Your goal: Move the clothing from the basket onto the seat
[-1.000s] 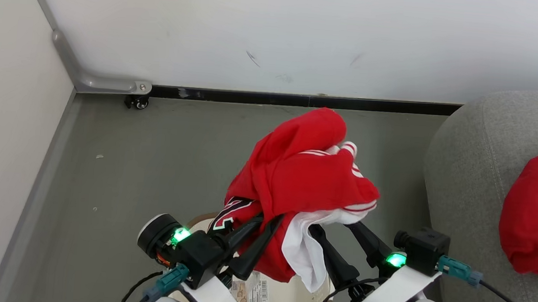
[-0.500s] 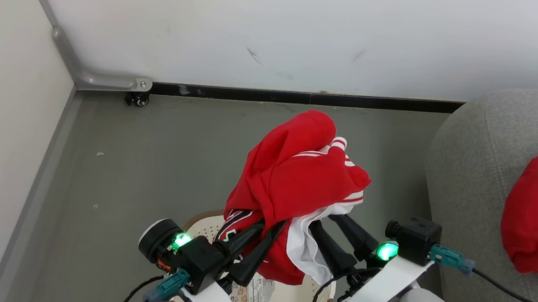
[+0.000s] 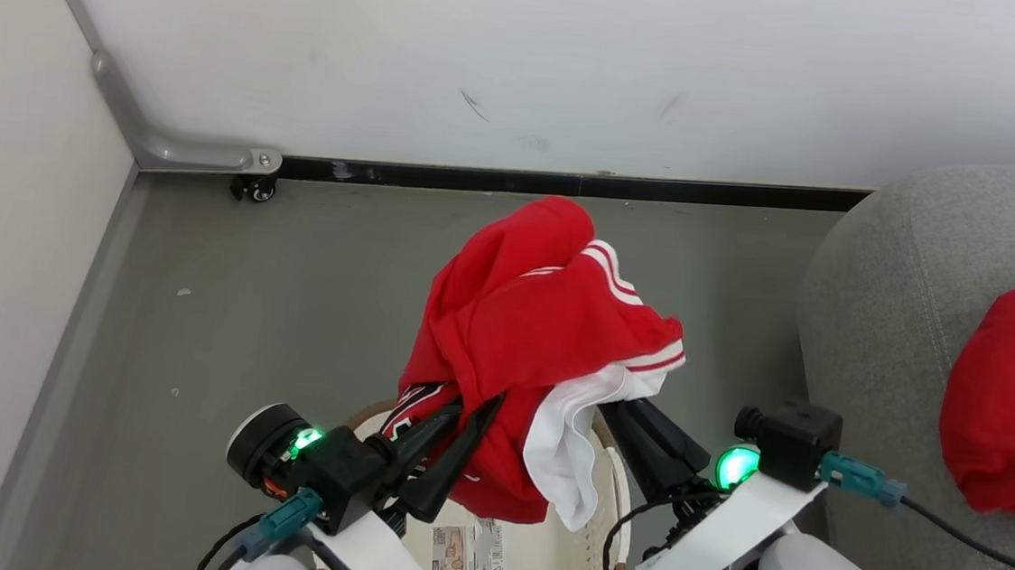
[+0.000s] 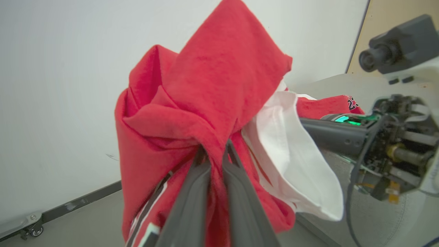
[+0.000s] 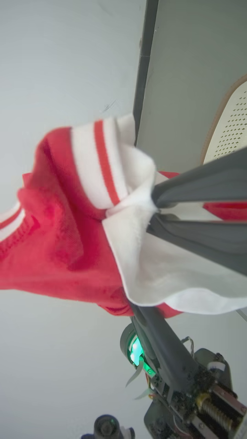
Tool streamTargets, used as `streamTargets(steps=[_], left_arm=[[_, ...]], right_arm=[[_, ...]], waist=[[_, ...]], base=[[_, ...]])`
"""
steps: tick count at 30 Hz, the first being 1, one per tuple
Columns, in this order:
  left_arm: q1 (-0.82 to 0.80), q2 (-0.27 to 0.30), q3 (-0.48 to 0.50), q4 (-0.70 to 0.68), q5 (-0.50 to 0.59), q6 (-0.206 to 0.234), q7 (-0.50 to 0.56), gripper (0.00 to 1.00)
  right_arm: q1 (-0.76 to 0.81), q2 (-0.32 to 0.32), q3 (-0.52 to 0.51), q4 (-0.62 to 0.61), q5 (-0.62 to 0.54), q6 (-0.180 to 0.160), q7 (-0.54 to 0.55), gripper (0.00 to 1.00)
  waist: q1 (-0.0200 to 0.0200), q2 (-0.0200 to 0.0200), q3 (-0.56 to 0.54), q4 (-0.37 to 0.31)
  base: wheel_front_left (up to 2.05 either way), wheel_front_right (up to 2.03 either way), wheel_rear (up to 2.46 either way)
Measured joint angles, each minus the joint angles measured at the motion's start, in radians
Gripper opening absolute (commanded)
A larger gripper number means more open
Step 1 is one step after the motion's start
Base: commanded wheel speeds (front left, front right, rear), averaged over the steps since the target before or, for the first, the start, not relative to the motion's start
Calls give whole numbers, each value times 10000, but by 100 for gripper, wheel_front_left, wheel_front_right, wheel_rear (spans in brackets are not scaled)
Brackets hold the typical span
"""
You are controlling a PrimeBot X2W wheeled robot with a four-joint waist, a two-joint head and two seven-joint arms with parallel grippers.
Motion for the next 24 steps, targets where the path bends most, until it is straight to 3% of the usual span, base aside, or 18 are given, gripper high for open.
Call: streamTargets(steps=[10,12,13,16,18,19,24], left_arm=[[15,10,221,249,-230,0,0,0],[15,10,249,268,-255,0,0,14],[15,10,259,276,-255,0,0,29],[16,12,265,291,-255,0,0,47],[16,13,265,309,-255,0,0,91],[17,12,263,314,-255,0,0,100],[17,12,255,336,-255,0,-2,100]], right_arm=[[-96,-71,-138,-48,-2,0,0,0],[-85,-98,-138,-48,0,0,0,0],[-83,-105,-138,-48,0,0,0,0],[-82,-109,-155,-63,-2,0,0,0],[-82,-111,-188,-82,-2,0,0,0],[-82,-113,-203,-98,-2,0,0,0],[-82,-117,-242,-153,-6,0,0,0]], waist=[[-1,0,-94,-122],[0,0,-110,-138],[-1,0,-117,-146],[0,0,-137,-166],[0,0,-149,-178],[0,0,-153,-183],[0,0,-168,-197]], base=[[0,0,0],[0,0,0],[0,0,0],[0,0,0],[0,0,0],[0,0,0],[0,0,0]])
